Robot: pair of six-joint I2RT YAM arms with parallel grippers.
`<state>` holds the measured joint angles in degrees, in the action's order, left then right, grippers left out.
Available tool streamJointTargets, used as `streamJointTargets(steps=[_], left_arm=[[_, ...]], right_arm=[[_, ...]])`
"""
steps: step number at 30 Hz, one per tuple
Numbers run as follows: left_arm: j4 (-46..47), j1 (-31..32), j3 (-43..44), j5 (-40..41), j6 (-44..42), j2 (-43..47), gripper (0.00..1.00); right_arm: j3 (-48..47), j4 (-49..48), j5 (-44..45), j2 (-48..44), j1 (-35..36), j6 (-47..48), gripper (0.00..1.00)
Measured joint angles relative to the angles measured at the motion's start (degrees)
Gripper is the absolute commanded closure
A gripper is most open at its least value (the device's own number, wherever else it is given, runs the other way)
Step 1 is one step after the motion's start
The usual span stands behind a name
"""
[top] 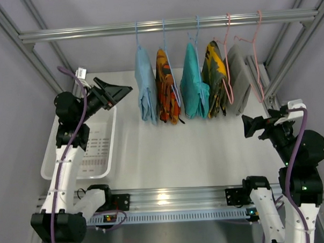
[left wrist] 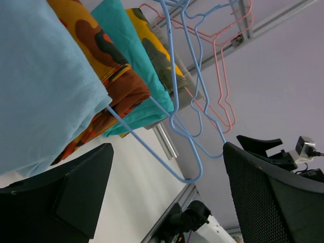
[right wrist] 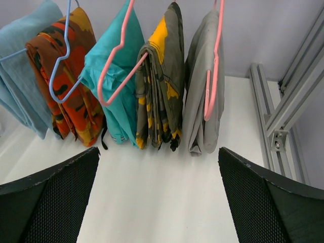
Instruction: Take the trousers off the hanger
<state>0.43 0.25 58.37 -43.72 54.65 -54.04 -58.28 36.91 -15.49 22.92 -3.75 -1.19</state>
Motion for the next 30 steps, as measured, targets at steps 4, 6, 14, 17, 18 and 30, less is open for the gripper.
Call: streamJointTargets(steps=[4, 6, 14, 17, 18, 30], left_arm=[[5.64, 3.91, 0.61, 0.26, 3.41, -5.4, 0.13], [7.45, 5.75, 1.86, 0.61, 3.76, -7.85, 0.17], [17.38, 7.1, 8.0, 0.76, 4.94, -19.43, 0.3], [21.9, 7.82, 8.59, -0.15, 7.19, -23.3, 0.31], [23.15, 8.2, 8.59, -0.39, 8.0, -24.33, 0.32], [32.74, 11.87, 8.59, -1.44, 13.4, -26.62, 0.51]], right_arm=[[-0.37, 0.02, 0.04, 1.36, 0.0, 0.09, 0.01], [-0.39, 0.0, 0.07, 1.99, 0.0, 0.11, 0.01], [-1.29, 0.0, -0.37, 4.61, 0.0, 0.42, 0.01], [-1.42, 0.0, -0.44, 5.11, 0.0, 1.42, 0.0], [-1.42, -0.02, -0.44, 5.2, 0.0, 1.66, 0.01], [-1.44, 0.0, -0.42, 5.33, 0.0, 2.75, 0.0]])
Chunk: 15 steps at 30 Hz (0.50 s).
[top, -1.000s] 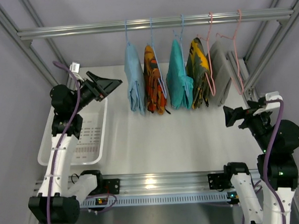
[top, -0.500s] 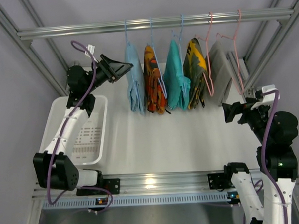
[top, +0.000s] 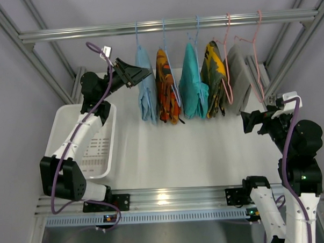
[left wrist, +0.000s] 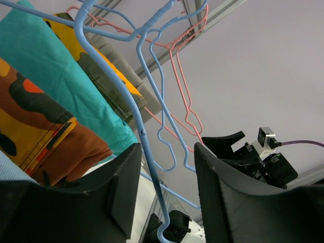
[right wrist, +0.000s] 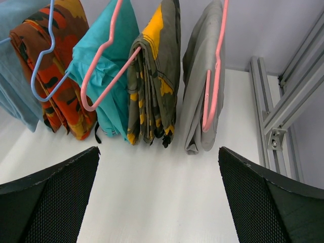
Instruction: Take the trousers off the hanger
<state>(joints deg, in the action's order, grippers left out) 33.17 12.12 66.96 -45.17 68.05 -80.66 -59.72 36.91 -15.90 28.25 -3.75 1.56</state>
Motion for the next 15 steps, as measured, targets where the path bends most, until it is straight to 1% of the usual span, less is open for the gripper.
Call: streamJointTargets(steps=[2, 3, 6, 7, 9, 11, 13, 15], left_arm=[[0.42, 0.02, 0.0, 0.02, 0.66, 0.0, 0.52], [0.44, 0.02, 0.0, 0.02, 0.96, 0.0, 0.58], [0.5, 0.04, 0.02, 0.07, 1.79, -0.09, 0.66], [0.5, 0.04, 0.07, 0.09, 1.95, -0.13, 0.72], [0.44, 0.04, 0.24, 0.09, 2.86, -0.44, 0.79], [0.31, 0.04, 0.35, 0.09, 3.67, -0.79, 0.82], [0.33, 0.04, 0.66, 0.09, 4.48, -1.14, 0.9], [0.02, 0.04, 0.98, -0.17, 5.84, -1.36, 1.0]], right_arm=[[0.0, 0.0, 0.0, 0.0, 0.0, 0.0, 0.01], [0.0, 0.0, 0.0, 0.0, 0.0, 0.0, 0.01], [0.0, 0.0, -0.04, 0.0, 0.0, -0.02, 0.01], [0.0, 0.0, -0.04, 0.0, 0.0, -0.07, 0.01], [0.0, 0.0, -0.22, 0.04, 0.0, -0.17, 0.01], [-0.02, 0.0, -0.5, 0.07, 0.0, -0.33, 0.01], [-0.09, -0.02, -0.94, 0.2, 0.0, -0.61, 0.0], [-0.24, 0.02, -1.4, 0.42, 0.0, -0.68, 0.0]])
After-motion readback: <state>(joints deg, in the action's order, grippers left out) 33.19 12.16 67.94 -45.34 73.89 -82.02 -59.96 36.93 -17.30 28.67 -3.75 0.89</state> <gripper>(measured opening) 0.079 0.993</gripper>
